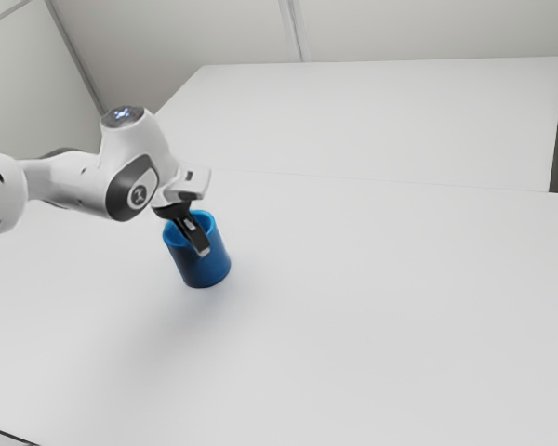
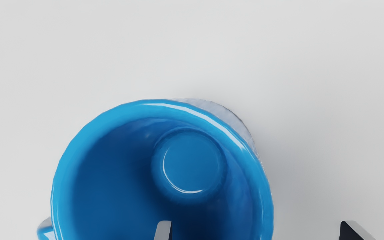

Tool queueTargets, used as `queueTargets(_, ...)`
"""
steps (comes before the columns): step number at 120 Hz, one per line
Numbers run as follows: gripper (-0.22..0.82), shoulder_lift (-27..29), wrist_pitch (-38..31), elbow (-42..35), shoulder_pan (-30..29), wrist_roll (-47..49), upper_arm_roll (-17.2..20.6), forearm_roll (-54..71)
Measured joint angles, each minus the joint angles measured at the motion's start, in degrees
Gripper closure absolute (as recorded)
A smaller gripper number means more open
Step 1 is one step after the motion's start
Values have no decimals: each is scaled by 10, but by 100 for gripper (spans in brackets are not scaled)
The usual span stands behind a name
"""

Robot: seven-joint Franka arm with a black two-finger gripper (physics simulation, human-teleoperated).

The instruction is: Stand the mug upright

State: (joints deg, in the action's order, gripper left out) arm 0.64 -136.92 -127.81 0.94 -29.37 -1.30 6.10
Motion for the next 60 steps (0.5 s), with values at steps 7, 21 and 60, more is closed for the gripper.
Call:
queueTargets(7, 5, 11, 2, 3, 7, 2, 3, -1)
queueTargets(21, 3, 16, 33, 60, 23, 8, 9, -18)
queueTargets(60, 1, -64, 269, 312, 24, 60, 10, -72)
